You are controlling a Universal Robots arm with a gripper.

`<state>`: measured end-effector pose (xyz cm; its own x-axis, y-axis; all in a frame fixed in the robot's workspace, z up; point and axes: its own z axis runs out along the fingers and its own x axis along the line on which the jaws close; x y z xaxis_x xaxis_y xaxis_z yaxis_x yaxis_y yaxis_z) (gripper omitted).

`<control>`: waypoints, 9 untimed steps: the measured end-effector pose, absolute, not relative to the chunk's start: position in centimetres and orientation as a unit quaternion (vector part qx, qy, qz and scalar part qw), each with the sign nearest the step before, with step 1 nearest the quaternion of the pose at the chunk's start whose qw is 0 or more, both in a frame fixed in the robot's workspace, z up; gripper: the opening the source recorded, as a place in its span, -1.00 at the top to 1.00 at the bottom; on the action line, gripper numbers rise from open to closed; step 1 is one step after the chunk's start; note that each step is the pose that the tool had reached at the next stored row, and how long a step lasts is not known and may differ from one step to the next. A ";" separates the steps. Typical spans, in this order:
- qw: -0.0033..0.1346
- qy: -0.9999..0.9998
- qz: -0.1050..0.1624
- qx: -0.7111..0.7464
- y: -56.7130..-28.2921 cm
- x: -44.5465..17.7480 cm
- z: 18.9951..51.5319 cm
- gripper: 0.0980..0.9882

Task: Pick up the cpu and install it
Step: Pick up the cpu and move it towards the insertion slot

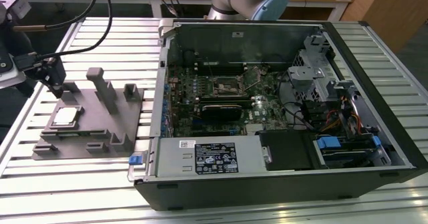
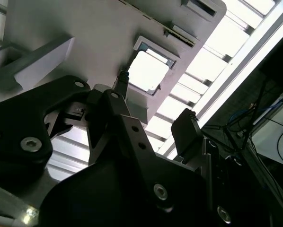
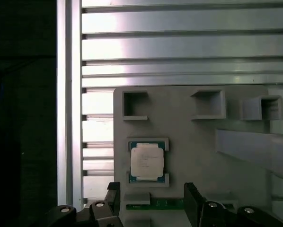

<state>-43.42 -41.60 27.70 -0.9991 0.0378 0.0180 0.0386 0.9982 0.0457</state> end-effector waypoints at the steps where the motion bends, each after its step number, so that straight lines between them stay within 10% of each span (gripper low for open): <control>1: 0.009 -1.000 -0.023 -0.019 -41.6 -43.4 27.5 -0.23; 9: 0.009 -1.000 -0.023 -0.019 -41.6 -43.4 26.1 -0.23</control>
